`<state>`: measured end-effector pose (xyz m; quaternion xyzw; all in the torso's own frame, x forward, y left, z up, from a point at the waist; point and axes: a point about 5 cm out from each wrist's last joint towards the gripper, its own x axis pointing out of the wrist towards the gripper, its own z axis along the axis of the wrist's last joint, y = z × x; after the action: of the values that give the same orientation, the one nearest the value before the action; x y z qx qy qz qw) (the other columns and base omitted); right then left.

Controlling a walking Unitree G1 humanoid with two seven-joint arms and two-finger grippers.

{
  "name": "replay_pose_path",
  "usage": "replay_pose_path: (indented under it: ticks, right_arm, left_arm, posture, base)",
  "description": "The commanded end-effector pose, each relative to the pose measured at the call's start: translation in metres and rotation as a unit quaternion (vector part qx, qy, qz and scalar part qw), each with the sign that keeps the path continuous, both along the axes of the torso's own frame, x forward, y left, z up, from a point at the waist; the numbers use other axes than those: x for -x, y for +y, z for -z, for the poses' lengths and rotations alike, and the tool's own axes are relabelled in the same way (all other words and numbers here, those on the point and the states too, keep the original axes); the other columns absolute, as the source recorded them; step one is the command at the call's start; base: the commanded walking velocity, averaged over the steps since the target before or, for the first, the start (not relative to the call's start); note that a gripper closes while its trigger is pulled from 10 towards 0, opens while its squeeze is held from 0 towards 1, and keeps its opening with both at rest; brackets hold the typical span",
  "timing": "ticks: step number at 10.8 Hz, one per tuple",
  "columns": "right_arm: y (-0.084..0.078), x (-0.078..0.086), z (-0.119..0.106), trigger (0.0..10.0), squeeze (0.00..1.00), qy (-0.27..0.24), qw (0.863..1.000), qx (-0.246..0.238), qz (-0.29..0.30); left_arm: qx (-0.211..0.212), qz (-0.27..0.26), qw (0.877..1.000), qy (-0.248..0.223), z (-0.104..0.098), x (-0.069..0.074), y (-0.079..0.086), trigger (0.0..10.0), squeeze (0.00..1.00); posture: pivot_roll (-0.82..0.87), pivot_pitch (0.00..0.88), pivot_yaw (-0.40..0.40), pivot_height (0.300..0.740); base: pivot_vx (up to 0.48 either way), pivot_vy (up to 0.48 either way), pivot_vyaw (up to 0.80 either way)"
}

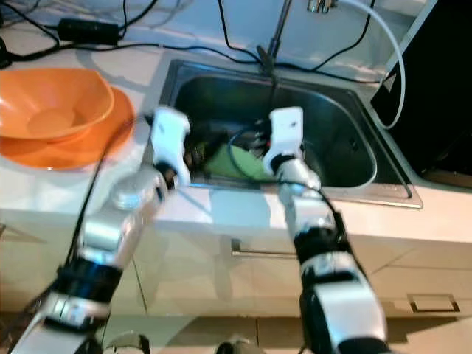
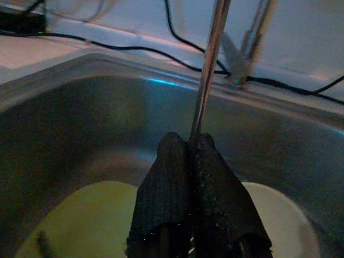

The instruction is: Kitchen organization

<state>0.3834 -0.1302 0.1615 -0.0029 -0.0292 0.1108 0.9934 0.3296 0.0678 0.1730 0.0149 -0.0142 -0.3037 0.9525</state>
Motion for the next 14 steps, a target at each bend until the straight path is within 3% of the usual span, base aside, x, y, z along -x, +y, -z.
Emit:
replay_pose_path:
  ticks: [1,5,10,11,12,14]
  right_arm:
    - [-0.013,-0.004,-0.006,10.0,0.00,-0.008,1.000,0.003,0.023]
    - [-0.026,-0.010,0.008,10.0,0.00,0.037,0.997,0.012,0.060]
    - [-0.028,0.001,0.049,10.0,0.03,0.133,0.988,0.022,0.070]
    - [-0.027,0.002,0.052,10.0,0.43,0.137,0.988,0.025,0.066]
    - [-0.026,0.003,0.054,10.0,1.00,0.140,0.988,0.026,0.065]
    - [-0.025,0.003,0.054,10.0,0.98,0.140,0.988,0.027,0.066]
  left_arm:
    - [-0.012,0.011,1.000,0.000,0.002,0.005,-0.003,10.0,0.00]
    - [-0.045,0.007,0.999,0.007,0.017,0.019,0.007,10.0,0.00]
    - [-0.065,0.021,0.998,0.004,0.016,0.034,0.000,10.0,0.00]
    - [-0.064,0.021,0.998,0.004,0.016,0.035,0.000,10.0,0.00]
    - [-0.065,0.022,0.998,0.006,0.016,0.036,0.000,10.0,0.00]
    - [-0.066,0.023,0.997,0.008,0.016,0.037,0.000,10.0,0.00]
  posture:
    - [-0.01,0.065,-0.164,0.719]
    - [0.01,0.072,-0.181,0.719]
    - [0.04,0.071,-0.206,0.719]
    - [0.04,0.071,-0.206,0.719]
    - [0.04,0.068,-0.208,0.719]
    - [0.04,0.068,-0.208,0.719]
  base:
    - [0.000,0.000,0.00]
    - [0.000,0.000,0.00]
    - [0.000,0.000,0.00]
    - [0.000,0.000,0.00]
    - [0.000,0.000,0.00]
    - [0.000,0.000,0.00]
